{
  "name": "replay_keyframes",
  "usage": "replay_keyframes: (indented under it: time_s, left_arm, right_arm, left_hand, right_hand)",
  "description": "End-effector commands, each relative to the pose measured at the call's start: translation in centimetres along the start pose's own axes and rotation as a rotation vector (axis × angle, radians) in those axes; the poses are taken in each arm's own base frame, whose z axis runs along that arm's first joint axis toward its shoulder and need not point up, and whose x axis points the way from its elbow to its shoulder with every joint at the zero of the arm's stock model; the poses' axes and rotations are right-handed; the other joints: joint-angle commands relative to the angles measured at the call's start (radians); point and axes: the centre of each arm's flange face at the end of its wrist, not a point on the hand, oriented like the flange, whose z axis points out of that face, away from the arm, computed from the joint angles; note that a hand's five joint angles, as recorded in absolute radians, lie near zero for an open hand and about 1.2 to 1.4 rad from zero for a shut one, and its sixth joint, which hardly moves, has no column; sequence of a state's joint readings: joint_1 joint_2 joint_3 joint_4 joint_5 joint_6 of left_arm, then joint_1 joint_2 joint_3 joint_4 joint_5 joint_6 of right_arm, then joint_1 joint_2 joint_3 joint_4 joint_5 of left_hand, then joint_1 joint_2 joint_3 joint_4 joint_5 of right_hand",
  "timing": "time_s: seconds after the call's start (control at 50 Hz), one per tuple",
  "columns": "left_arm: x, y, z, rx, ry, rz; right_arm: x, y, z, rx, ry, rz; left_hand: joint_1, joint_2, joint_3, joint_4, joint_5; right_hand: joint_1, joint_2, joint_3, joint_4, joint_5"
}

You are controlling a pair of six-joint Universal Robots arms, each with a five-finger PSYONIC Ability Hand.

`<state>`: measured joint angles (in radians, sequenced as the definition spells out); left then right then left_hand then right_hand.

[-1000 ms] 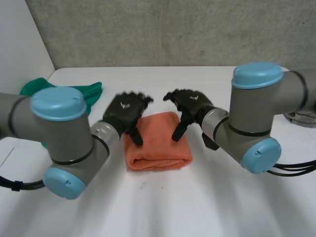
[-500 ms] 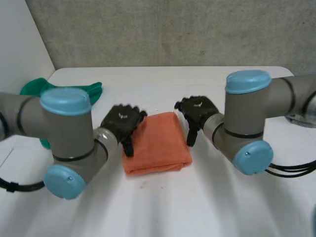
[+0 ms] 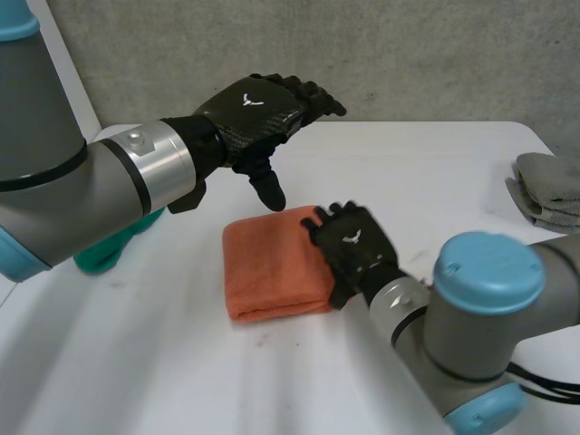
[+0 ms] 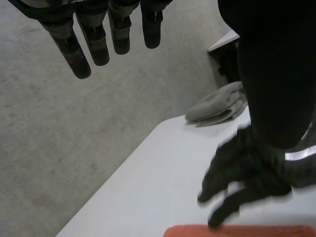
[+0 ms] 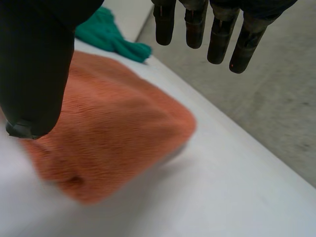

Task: Fold the laundry.

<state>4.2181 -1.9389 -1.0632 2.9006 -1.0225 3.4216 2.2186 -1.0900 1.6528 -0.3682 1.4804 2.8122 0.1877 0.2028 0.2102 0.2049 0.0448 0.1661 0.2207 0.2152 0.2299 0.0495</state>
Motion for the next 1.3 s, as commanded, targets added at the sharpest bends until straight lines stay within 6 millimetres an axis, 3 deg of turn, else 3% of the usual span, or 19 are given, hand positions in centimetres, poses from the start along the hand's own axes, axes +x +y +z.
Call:
replay_keyframes:
  time_s: [0.02,0.22,0.48,0.94,1.02,1.12,1.2,1.26,1.3]
  left_arm:
    - [0.4,0.4,0.2,-0.006,0.044,-0.015]
    - [0.5,1.4,0.6,-0.033,0.046,-0.033]
    - [0.6,1.4,0.7,-0.031,0.048,-0.03]
    - [0.6,1.6,0.6,-0.037,0.051,-0.034]
    - [0.6,1.6,0.6,-0.036,0.049,-0.035]
    - [0.6,1.6,0.6,-0.036,0.049,-0.035]
    - [0.5,1.6,0.6,-0.039,0.048,-0.037]
    - [0.4,1.4,0.5,-0.033,0.043,-0.035]
    - [0.4,1.3,0.5,-0.029,0.042,-0.032]
  right_arm:
    - [-2.7,1.8,1.1,-0.034,-0.06,-0.023]
    - [-4.1,2.9,2.9,-0.006,-0.076,-0.037]
    - [-4.3,3.6,4.6,0.019,-0.068,-0.127]
    - [-4.0,2.7,7.2,0.079,-0.044,-0.126]
    - [-4.1,2.8,7.6,0.091,-0.05,-0.127]
    - [-3.9,2.7,8.5,0.099,-0.033,-0.126]
    - [-3.1,1.9,8.6,0.113,-0.015,-0.114]
    - [-2.5,1.3,8.3,0.12,-0.009,-0.121]
    - [-0.5,1.2,8.3,0.106,0.025,-0.122]
  left_hand:
    - [0.023,0.008,0.0,0.006,-0.009]
    - [0.026,0.011,0.003,0.009,-0.006]
    - [0.026,0.011,0.003,0.009,-0.006]
    - [0.026,0.011,0.003,0.009,-0.006]
    - [0.026,0.011,0.003,0.009,-0.006]
    - [0.026,0.011,0.003,0.009,-0.006]
    - [0.023,0.008,0.0,0.006,-0.009]
    - [0.02,0.005,-0.003,0.003,-0.012]
    - [0.02,0.005,-0.003,0.003,-0.012]
  right_hand:
    - [0.008,-0.046,-0.041,-0.055,-0.05]
    - [0.008,-0.046,-0.041,-0.055,-0.05]
    - [0.168,0.114,0.119,0.104,0.11]
    - [0.339,0.284,0.289,0.275,0.281]
    - [0.511,0.457,0.462,0.448,0.453]
    - [1.013,0.958,0.964,0.949,0.955]
    - [1.23,1.175,1.18,1.166,1.172]
    - [1.23,1.176,1.181,1.166,1.172]
    - [1.23,1.176,1.181,1.166,1.172]
